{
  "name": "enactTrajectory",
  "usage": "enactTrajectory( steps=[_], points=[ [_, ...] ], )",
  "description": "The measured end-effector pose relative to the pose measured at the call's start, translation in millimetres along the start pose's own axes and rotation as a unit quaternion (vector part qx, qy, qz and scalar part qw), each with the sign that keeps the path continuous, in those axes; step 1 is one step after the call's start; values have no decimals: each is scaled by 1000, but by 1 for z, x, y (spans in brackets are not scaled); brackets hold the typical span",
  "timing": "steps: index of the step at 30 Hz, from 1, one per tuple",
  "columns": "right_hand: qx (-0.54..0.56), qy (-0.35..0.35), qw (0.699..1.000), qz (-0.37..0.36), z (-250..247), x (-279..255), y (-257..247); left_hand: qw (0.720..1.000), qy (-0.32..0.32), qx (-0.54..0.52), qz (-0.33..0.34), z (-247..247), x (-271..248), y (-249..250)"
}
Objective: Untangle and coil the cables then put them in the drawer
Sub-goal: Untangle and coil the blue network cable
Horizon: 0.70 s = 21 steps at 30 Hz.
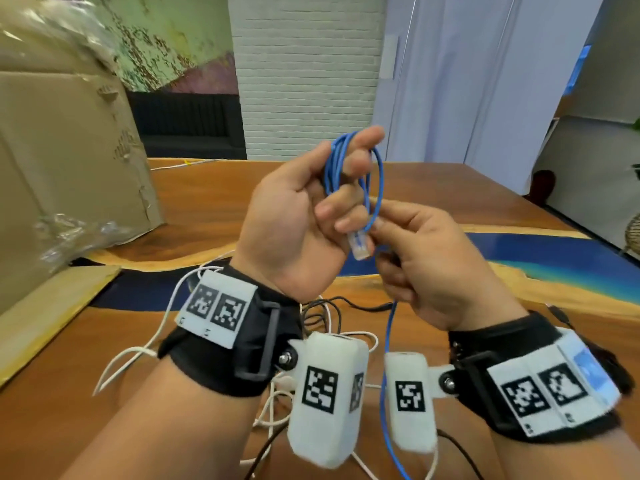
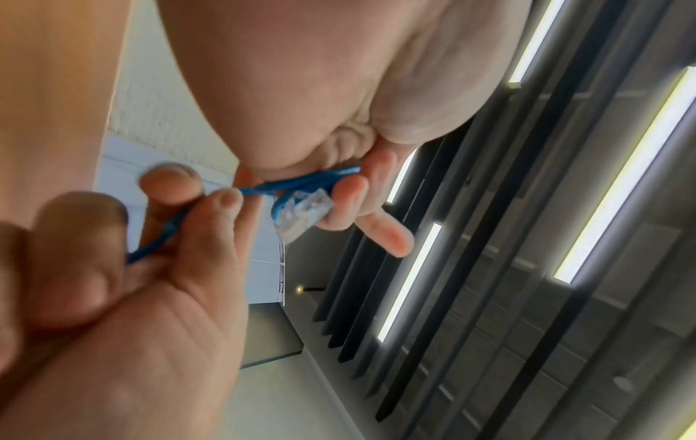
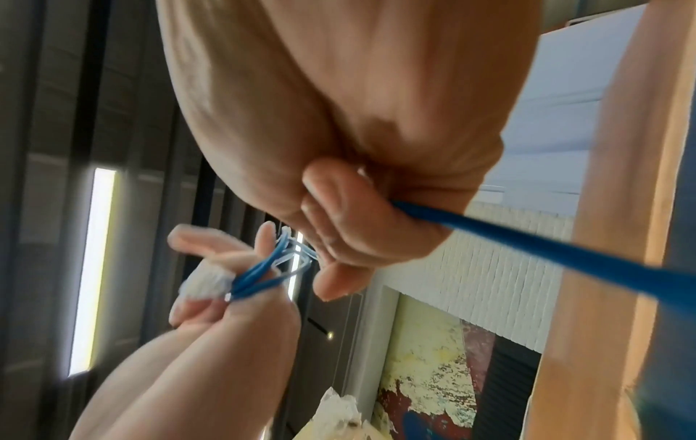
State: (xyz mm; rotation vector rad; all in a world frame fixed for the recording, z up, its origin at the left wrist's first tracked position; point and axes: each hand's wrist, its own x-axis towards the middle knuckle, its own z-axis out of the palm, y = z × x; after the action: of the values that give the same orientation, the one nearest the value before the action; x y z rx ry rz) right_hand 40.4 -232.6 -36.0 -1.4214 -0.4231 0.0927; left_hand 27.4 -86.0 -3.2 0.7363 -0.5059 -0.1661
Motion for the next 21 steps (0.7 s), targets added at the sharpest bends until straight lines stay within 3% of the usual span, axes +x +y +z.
enactTrajectory(
  steps=[5,8,11,13,16,19,21],
  points=[
    [-103,-76,992,8,18,-6,4,993,59,47,90,2,1,2],
    [-188,-121,974,18,19,-10,-2,976,107,114,151,1,1,0],
    [-269,-132,954,-4,14,-15,-10,955,112,211,178,0,2,0],
    [-293,-115,948,-44,12,-18,-18,913,98,345,195,-1,0,3],
    [-255,-93,960,-72,5,-19,-27,810,59,555,181,-2,-4,5],
    [-145,-55,986,-60,2,-21,-30,720,35,674,163,-5,-5,6],
    [-39,-31,998,-40,0,-20,-31,676,49,720,152,-11,-3,10]
  ],
)
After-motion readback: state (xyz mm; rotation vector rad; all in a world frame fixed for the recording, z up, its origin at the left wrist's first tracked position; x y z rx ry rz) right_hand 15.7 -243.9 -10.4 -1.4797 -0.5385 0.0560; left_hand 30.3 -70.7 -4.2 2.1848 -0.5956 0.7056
